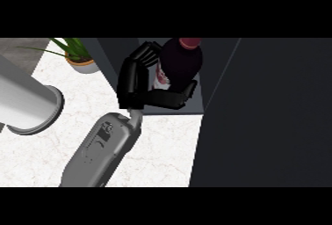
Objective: Pick up the wine, place it into the cabinet and close the cabinet
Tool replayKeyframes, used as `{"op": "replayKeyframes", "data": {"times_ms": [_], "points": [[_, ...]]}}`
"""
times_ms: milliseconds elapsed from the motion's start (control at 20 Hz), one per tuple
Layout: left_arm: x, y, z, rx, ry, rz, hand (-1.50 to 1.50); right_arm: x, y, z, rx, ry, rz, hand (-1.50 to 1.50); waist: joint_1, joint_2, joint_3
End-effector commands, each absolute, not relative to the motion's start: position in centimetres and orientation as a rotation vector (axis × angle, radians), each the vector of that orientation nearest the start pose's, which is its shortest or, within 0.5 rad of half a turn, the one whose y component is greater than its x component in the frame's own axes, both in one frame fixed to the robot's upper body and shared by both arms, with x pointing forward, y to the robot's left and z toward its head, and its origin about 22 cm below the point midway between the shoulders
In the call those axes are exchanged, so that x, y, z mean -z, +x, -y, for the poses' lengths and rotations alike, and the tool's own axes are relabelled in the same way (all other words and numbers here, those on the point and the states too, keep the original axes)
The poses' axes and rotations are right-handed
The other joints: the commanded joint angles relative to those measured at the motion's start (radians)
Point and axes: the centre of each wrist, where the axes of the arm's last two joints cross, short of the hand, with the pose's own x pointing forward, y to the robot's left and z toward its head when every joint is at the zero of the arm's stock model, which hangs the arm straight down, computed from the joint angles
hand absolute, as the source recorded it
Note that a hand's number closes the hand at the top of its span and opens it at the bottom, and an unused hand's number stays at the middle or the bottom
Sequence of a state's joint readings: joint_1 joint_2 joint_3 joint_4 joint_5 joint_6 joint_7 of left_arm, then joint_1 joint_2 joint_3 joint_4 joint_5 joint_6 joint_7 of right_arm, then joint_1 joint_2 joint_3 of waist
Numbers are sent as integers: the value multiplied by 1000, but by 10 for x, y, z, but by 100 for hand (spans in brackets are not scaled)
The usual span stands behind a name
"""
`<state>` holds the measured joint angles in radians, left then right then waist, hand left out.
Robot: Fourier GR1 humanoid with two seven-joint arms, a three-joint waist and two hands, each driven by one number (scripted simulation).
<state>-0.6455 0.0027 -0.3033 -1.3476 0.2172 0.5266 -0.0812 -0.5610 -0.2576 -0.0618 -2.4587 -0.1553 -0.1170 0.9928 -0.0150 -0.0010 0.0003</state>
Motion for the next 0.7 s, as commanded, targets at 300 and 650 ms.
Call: {"op": "replayKeyframes", "data": {"times_ms": [300,650], "points": [[-88,352,-69,32,-27,1959,150,-289,137,217,-282,203,1980,-150,-4,0,-1],[-73,370,-74,24,-13,1940,150,-290,145,212,-289,188,1971,-150,-5,1,-1]]}}
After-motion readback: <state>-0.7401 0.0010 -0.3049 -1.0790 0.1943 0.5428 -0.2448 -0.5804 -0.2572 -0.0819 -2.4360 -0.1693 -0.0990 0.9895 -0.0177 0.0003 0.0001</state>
